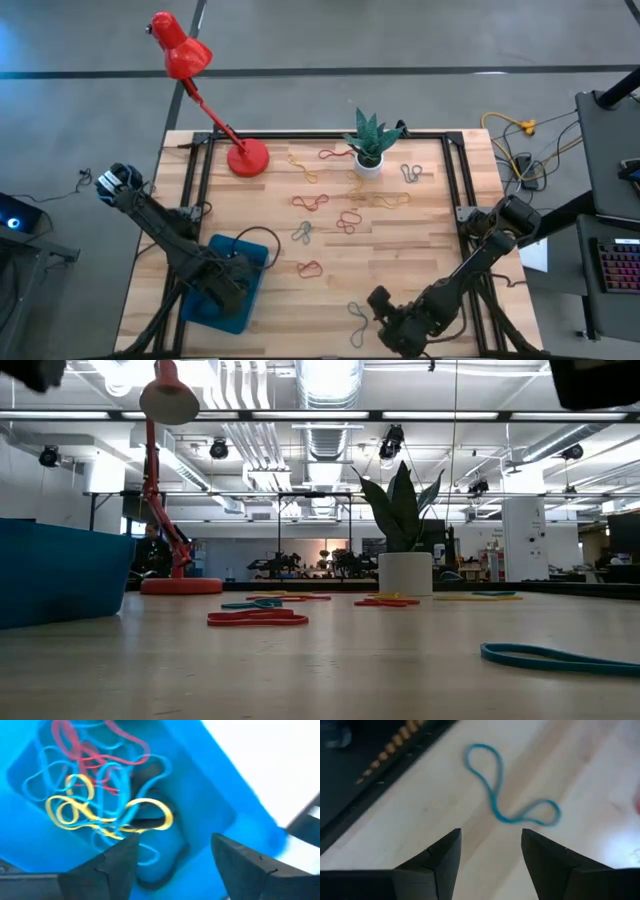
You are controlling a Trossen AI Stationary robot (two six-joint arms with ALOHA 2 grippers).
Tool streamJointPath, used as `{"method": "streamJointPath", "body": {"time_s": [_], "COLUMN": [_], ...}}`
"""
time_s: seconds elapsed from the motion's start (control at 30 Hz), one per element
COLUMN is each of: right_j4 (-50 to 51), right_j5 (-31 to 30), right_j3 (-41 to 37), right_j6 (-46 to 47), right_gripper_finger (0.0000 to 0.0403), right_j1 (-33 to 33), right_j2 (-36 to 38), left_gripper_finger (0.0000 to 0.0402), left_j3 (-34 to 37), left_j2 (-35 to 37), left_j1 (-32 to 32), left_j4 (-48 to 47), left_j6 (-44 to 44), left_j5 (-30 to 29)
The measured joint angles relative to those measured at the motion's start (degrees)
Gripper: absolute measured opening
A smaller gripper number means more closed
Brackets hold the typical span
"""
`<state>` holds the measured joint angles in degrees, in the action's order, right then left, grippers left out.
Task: Pick and place rubber bands into bin
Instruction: Put the blue rubber band into the blue bin
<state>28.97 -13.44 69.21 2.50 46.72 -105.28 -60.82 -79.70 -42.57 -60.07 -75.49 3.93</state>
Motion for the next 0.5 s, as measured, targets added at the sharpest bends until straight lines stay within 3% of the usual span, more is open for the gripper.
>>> {"method": "streamJointPath", "body": {"time_s": [0.1, 0.37, 0.5], "right_j4": [-1.4, -3.3, -6.2], "right_j5": [4.5, 5.1, 9.7], "right_j3": [0.0, -0.1, -0.1], "right_j6": [-4.0, -8.0, -10.3], "right_gripper_finger": [0.0194, 0.0194, 0.0194], "right_j1": [-1.4, -5.1, -6.8], "right_j2": [-1.5, -3.6, -3.6], "left_gripper_finger": [0.0250, 0.0253, 0.0253], "left_j3": [-2.7, -7.1, -7.6], "left_j2": [0.0, 0.0, 0.0], "left_j1": [0.0, 0.0, 0.1], "left_j4": [1.7, 8.9, 12.7], "left_j6": [2.4, 5.0, 7.1], "left_j5": [-1.2, -10.1, -11.9]}}
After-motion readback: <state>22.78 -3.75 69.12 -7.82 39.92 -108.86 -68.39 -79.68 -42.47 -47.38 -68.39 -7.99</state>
